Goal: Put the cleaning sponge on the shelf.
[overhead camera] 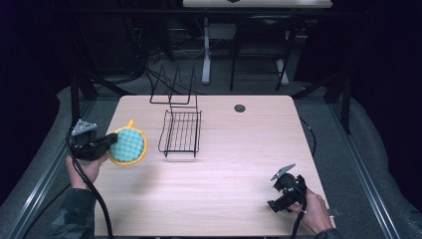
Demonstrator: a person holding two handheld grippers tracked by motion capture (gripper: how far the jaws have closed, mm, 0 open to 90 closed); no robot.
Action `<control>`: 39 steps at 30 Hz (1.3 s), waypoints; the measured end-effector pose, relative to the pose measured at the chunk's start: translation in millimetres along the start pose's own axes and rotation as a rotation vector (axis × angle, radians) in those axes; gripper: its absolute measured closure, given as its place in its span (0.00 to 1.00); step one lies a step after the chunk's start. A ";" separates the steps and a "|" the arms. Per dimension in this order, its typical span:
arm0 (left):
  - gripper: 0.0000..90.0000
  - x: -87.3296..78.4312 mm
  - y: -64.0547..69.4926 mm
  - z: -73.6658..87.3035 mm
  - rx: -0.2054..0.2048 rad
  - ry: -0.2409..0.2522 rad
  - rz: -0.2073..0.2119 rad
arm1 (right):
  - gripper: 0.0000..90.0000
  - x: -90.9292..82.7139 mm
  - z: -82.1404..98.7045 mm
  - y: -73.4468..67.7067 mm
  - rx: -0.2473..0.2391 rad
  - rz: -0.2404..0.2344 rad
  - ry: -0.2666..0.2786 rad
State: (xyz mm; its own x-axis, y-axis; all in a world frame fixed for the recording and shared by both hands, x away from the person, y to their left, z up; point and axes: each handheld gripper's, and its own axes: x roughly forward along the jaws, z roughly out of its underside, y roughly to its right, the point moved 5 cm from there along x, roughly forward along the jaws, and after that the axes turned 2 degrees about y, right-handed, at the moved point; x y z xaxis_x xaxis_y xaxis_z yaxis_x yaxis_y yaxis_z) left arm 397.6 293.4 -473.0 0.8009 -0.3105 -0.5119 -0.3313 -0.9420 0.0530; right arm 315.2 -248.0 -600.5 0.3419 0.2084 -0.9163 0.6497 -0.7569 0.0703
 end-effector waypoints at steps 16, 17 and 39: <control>0.97 5.7 10.7 -5.5 0.014 0.007 0.022 | 0.06 0.4 0.1 0.0 -0.001 -0.001 0.000; 0.97 6.0 11.2 -5.6 0.016 0.006 0.024 | 0.06 0.4 0.0 -0.1 -0.001 -0.001 0.000; 0.97 19.5 30.2 -17.4 0.043 0.013 0.056 | 0.06 -0.8 0.1 0.3 0.000 0.006 0.000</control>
State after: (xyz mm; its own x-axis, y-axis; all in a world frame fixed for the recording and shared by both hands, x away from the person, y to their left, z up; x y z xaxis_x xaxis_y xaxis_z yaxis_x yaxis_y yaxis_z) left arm 411.9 256.6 -466.5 0.7869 -0.3649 -0.4976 -0.3971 -0.9167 0.0443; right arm 315.0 -248.4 -599.8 0.3461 0.2038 -0.9158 0.6474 -0.7584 0.0759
